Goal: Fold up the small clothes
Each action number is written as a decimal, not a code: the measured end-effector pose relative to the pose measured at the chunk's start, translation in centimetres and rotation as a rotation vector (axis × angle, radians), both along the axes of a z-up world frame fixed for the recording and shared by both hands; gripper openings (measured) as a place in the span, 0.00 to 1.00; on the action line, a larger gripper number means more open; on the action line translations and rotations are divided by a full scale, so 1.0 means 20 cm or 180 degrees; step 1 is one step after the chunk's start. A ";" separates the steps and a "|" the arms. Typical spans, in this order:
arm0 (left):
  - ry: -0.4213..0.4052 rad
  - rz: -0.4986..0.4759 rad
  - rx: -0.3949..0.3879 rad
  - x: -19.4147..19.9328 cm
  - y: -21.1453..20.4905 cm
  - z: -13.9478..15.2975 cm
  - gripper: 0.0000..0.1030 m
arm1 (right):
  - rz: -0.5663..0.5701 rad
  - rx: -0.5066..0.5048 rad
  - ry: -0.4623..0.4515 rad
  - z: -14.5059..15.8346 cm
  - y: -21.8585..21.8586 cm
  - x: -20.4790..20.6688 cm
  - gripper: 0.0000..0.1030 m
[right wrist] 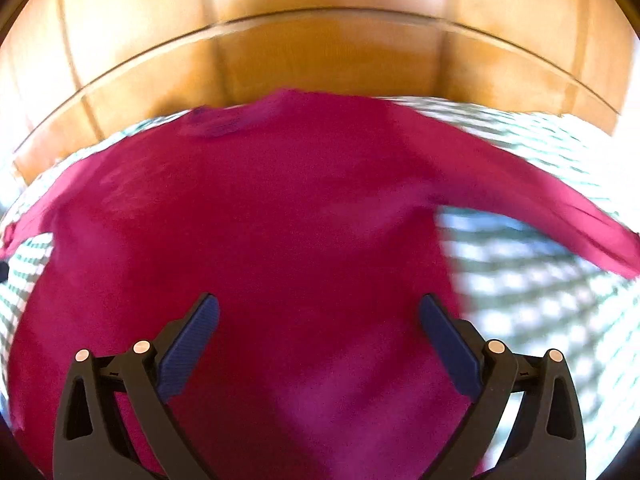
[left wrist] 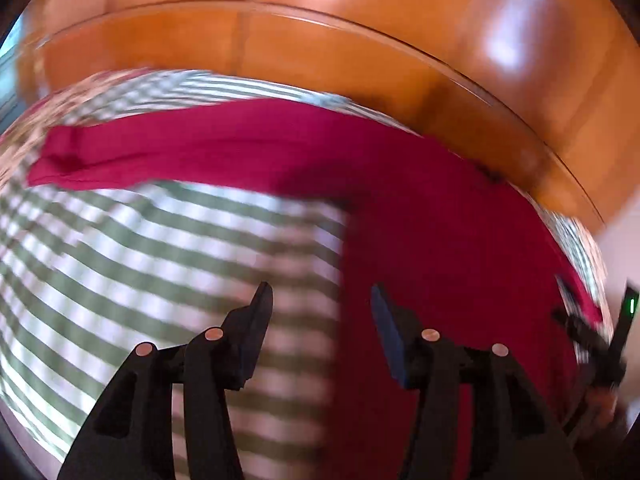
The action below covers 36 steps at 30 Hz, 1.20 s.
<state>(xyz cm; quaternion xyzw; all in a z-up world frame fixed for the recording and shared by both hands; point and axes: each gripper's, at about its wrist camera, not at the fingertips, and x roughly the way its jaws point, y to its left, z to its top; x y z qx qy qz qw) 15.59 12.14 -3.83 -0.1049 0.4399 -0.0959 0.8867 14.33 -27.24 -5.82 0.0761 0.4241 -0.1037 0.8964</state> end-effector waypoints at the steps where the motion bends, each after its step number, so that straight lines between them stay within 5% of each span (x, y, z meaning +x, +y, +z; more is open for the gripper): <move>1: -0.0009 -0.0120 0.0065 -0.03 -0.07 -0.01 0.49 | -0.0057 0.0070 0.0038 0.00 -0.06 -0.05 0.95; 4: 0.0082 -0.0318 0.0077 -0.11 -0.20 -0.05 0.50 | 0.0025 0.0465 0.0229 -0.04 -0.19 -0.23 0.82; 7: 0.0084 -0.0358 0.0263 -0.17 -0.29 -0.09 0.51 | 0.0232 0.0372 0.0312 -0.07 -0.16 -0.39 0.65; 9: 0.0122 -0.0377 0.0243 -0.20 -0.31 -0.11 0.54 | 0.0273 0.0316 0.0309 -0.06 -0.13 -0.46 0.48; 11: 0.0133 -0.0411 0.0351 -0.22 -0.35 -0.12 0.54 | 0.0345 0.0296 0.0323 -0.05 -0.11 -0.49 0.13; 12: 0.0108 -0.0420 0.0445 -0.25 -0.37 -0.12 0.54 | 0.0432 0.0177 0.0337 -0.04 -0.08 -0.51 0.09; 15: 0.0162 -0.0481 0.0442 -0.27 -0.41 -0.14 0.54 | 0.0577 -0.0109 0.0345 0.01 -0.04 -0.56 0.07; 23: 0.0207 -0.0699 0.0445 -0.36 -0.48 -0.08 0.55 | 0.0511 0.0035 0.0440 -0.02 -0.12 -0.68 0.08; 25: 0.0133 -0.0743 0.0412 -0.34 -0.51 -0.04 0.56 | 0.0424 0.0244 0.0393 0.00 -0.19 -0.66 0.20; 26: 0.0037 -0.0749 0.0452 -0.33 -0.52 -0.01 0.60 | 0.0355 0.0291 0.0364 0.01 -0.21 -0.65 0.34; 27: -0.0056 -0.0736 0.0510 -0.32 -0.53 0.01 0.65 | 0.0189 0.0349 0.0295 0.02 -0.28 -0.63 0.52; 29: -0.0176 -0.0700 0.0653 -0.27 -0.56 0.01 0.65 | -0.0226 0.0567 0.0111 0.04 -0.47 -0.64 0.61; 36: 0.0115 -0.0518 0.0682 -0.16 -0.61 -0.17 0.69 | -0.1861 0.1309 -0.0319 -0.03 -1.27 -0.65 0.61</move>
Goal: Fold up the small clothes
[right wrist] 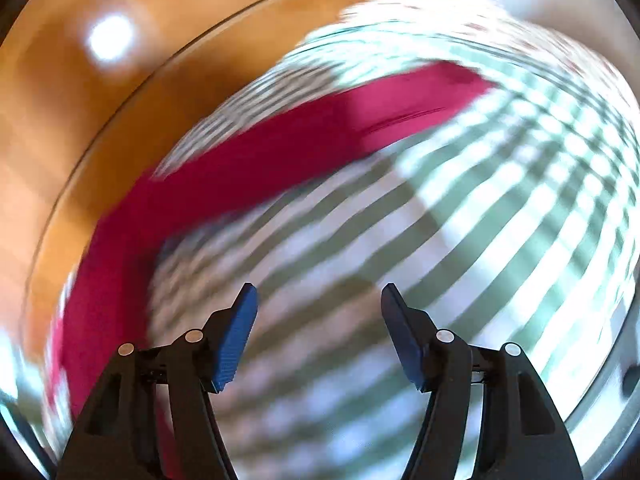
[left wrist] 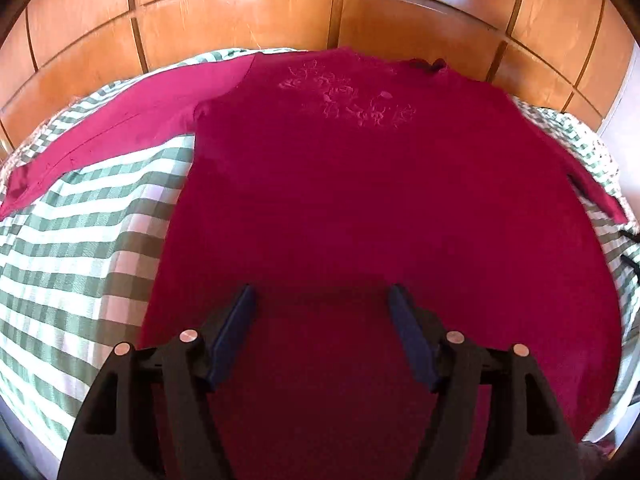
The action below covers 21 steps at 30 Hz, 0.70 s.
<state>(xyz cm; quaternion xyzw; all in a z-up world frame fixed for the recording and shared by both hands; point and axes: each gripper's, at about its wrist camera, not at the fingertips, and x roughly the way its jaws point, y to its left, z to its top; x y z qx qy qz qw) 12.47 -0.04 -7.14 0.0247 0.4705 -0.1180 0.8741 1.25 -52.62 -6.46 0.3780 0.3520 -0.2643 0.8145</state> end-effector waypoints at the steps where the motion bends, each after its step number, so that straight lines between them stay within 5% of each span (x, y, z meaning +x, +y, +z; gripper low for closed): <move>1: -0.0038 0.0000 0.0051 -0.01 -0.01 0.00 0.70 | -0.0148 0.0109 -0.0070 -0.01 -0.08 0.01 0.61; 5: 0.0002 0.0067 0.0017 -0.01 -0.01 -0.01 0.74 | -0.0567 0.0228 -0.0184 -0.01 -0.31 0.08 0.61; 7: 0.0019 0.0078 0.0022 0.00 -0.01 -0.01 0.75 | -0.0588 0.0109 -0.0002 -0.01 -0.35 0.15 0.38; 8: 0.0030 0.0081 0.0034 0.00 -0.01 -0.01 0.75 | -0.0539 -0.0049 0.0242 -0.01 -0.38 0.20 0.09; 9: 0.0041 0.0083 0.0037 0.01 -0.01 -0.01 0.76 | -0.0508 -0.0164 0.0358 0.00 -0.39 0.22 0.05; 16: 0.0113 0.0070 0.0005 0.05 -0.02 0.01 0.76 | -0.0543 -0.0703 0.0773 0.08 -0.48 0.33 0.05; 21: 0.0103 0.0010 -0.0129 0.06 0.02 0.04 0.76 | -0.0104 -0.0879 0.0445 0.27 -0.29 0.46 0.05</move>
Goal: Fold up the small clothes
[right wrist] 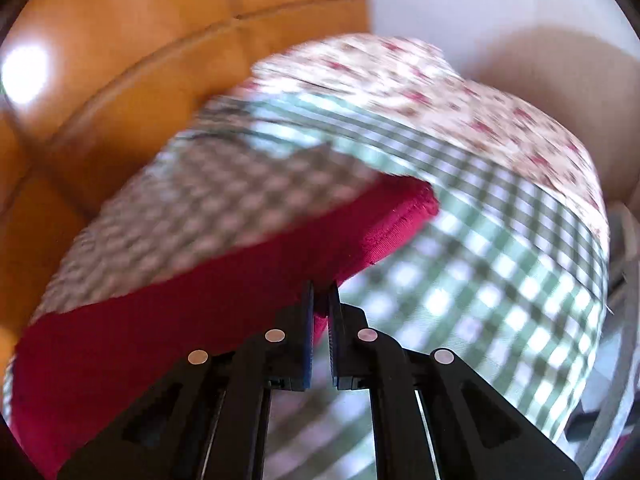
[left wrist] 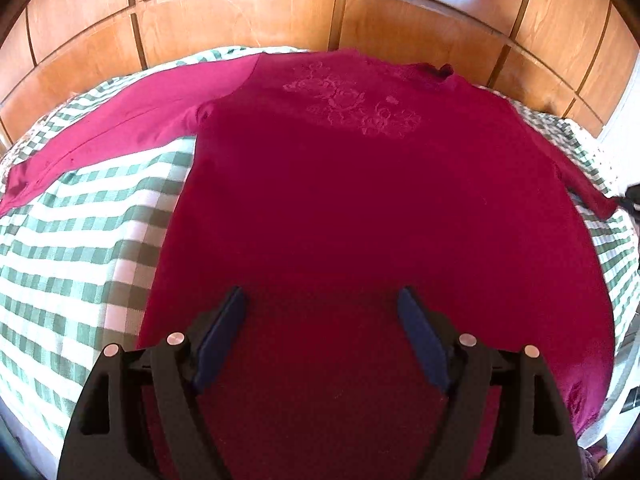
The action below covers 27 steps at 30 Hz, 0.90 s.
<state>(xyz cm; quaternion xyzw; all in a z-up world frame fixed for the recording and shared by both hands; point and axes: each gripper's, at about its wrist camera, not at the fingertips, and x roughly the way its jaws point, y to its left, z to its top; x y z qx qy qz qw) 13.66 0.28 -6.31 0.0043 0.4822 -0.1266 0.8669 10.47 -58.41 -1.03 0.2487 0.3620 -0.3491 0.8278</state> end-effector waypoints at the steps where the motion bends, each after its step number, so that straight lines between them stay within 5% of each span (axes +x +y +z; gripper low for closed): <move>1: -0.0019 -0.0005 -0.0040 0.00 0.01 0.01 0.76 | 0.0137 -0.0012 -0.0068 0.04 0.05 0.03 0.05; 10: -0.0094 0.0010 -0.0366 0.06 0.06 0.08 0.75 | 0.1858 0.0138 -0.0688 0.30 1.00 0.53 0.05; 19: -0.0085 0.0021 -0.0604 0.15 0.13 0.13 0.67 | 0.2951 0.0388 -0.0513 0.14 1.75 0.84 0.06; 20: -0.0091 0.0017 -0.0613 0.17 0.13 0.14 0.66 | 0.2964 0.0413 -0.0502 0.13 1.76 0.83 0.21; 21: -0.0104 0.0019 -0.0617 0.20 0.13 0.14 0.65 | 0.2950 0.0437 -0.0528 0.13 1.76 0.81 0.48; 22: -0.0121 0.0026 -0.0621 0.22 0.14 0.15 0.64 | 0.2883 0.0436 -0.0591 0.14 1.73 0.78 0.59; 27: -0.0094 0.0030 -0.0757 0.39 0.10 0.18 0.61 | 0.2703 0.0595 -0.0643 0.12 1.56 0.56 0.63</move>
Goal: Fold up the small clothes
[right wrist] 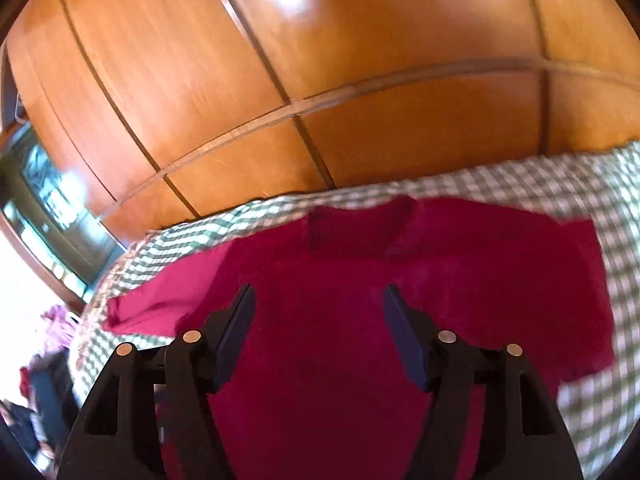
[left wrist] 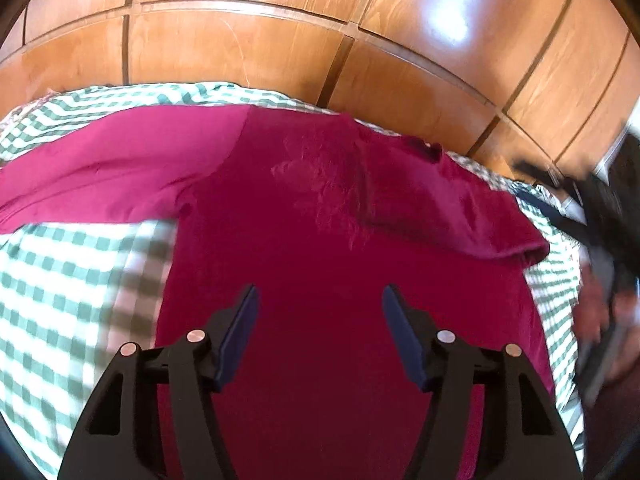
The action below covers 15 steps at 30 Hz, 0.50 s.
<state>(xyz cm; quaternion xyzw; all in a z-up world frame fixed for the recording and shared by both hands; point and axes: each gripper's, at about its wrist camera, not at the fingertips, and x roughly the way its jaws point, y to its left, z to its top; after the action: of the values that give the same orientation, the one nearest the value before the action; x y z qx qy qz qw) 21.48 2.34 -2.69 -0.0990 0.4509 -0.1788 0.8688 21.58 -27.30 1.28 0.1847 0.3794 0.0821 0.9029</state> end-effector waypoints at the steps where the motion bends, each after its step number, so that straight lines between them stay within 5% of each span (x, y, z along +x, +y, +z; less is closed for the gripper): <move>1: 0.0026 -0.0016 -0.0039 0.05 -0.02 0.00 0.61 | -0.0028 0.0011 0.0029 -0.02 -0.03 -0.05 0.63; 5: 0.0083 -0.0103 -0.0078 0.17 -0.13 0.00 0.60 | -0.0235 0.0178 0.0207 -0.12 -0.24 -0.26 0.63; 8: 0.0140 -0.0179 -0.0044 0.29 -0.24 -0.02 0.60 | -0.0489 0.0242 0.0252 -0.18 -0.37 -0.35 0.78; 10: 0.0222 -0.0232 -0.0072 0.36 -0.32 -0.05 0.59 | -0.0617 0.0416 0.0258 -0.22 -0.45 -0.36 0.78; 13: 0.0325 -0.0223 -0.0129 0.46 -0.41 -0.09 0.48 | -0.0715 0.0562 0.0175 -0.24 -0.50 -0.32 0.80; 15: 0.0358 -0.0209 -0.0189 0.51 -0.45 -0.10 0.21 | -0.0736 0.0707 0.0163 -0.26 -0.53 -0.27 0.80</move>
<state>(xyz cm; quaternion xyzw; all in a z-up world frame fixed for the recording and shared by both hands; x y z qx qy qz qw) 31.74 -6.59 -4.72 -0.1198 0.4965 -0.2146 0.8325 16.18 -37.95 -3.82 0.3279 0.3671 0.0144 0.8704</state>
